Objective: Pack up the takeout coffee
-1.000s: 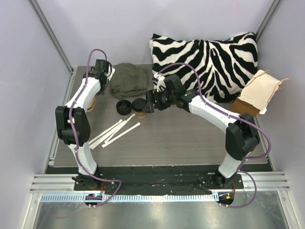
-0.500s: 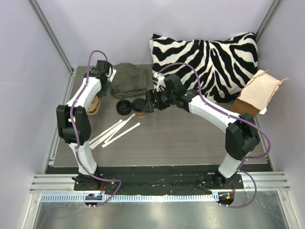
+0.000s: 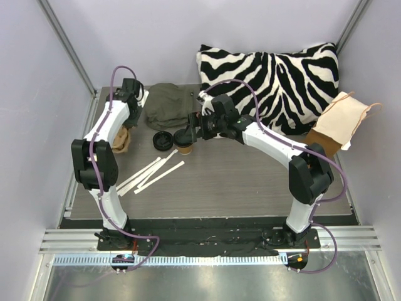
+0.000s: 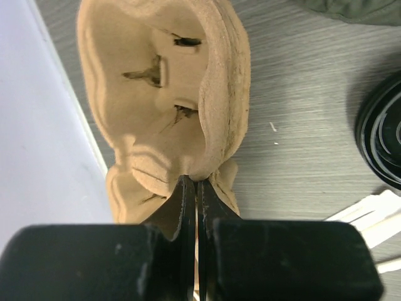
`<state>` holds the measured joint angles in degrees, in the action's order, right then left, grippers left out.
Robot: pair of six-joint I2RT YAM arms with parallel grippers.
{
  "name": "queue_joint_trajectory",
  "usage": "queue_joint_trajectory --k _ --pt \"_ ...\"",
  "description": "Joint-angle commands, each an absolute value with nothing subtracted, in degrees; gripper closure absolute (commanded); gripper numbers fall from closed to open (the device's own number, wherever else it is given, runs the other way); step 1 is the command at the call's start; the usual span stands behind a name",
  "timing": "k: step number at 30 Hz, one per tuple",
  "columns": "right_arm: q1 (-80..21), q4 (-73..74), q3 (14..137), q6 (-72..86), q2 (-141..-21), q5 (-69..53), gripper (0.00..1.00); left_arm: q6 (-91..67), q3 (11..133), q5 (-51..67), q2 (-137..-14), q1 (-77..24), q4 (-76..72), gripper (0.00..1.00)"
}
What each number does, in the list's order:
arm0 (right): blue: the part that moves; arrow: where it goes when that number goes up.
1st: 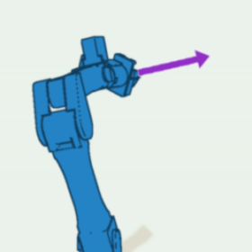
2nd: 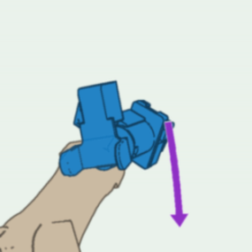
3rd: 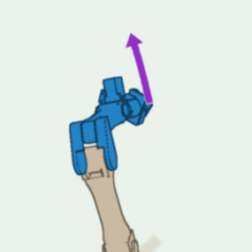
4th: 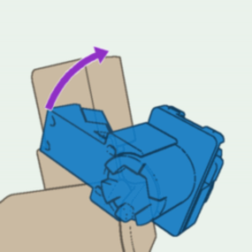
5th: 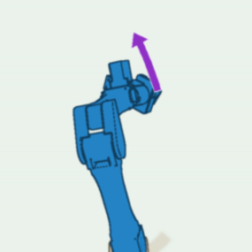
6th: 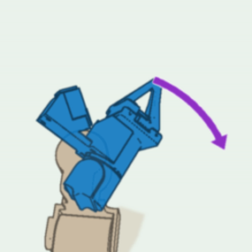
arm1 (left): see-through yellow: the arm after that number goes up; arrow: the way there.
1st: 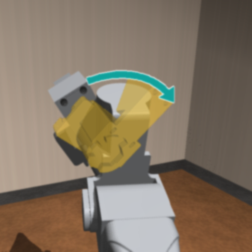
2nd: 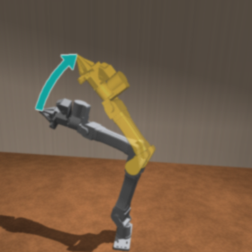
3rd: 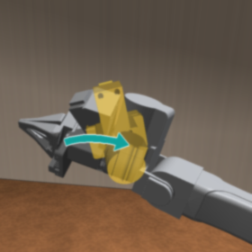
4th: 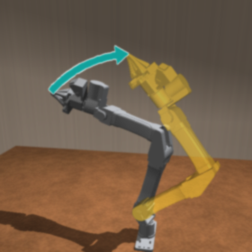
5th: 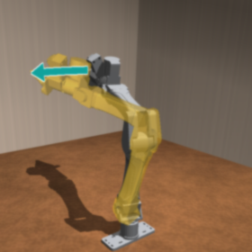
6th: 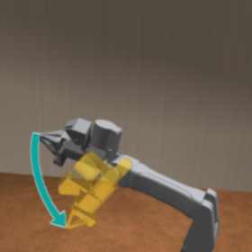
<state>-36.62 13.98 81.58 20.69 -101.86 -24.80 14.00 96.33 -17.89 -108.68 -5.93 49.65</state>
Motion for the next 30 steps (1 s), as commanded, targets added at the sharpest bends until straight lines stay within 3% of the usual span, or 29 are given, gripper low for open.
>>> queue_joint_trajectory --k 1,8,12,17,30 --pt "-36.6 3.1 86.7 27.0 -105.1 -25.7 0.12 11.3 95.4 -16.5 -106.3 -4.9 49.3 1.00" --pt "-39.5 -7.8 101.9 40.0 -118.9 -22.1 0.25 9.3 95.6 -12.5 -103.8 -1.8 51.0 1.00" --pt "-42.7 -5.8 113.1 43.4 -127.5 -18.6 0.32 8.3 95.6 -9.9 -102.4 -0.5 51.6 1.00" --pt "-48.6 -1.7 123.5 39.0 -135.0 -13.1 0.34 6.2 96.0 -6.7 -101.5 1.9 51.8 1.00" --pt "-52.7 0.3 131.0 37.0 -143.1 -6.9 0.39 3.7 99.1 -4.0 -102.0 2.5 51.4 1.00"
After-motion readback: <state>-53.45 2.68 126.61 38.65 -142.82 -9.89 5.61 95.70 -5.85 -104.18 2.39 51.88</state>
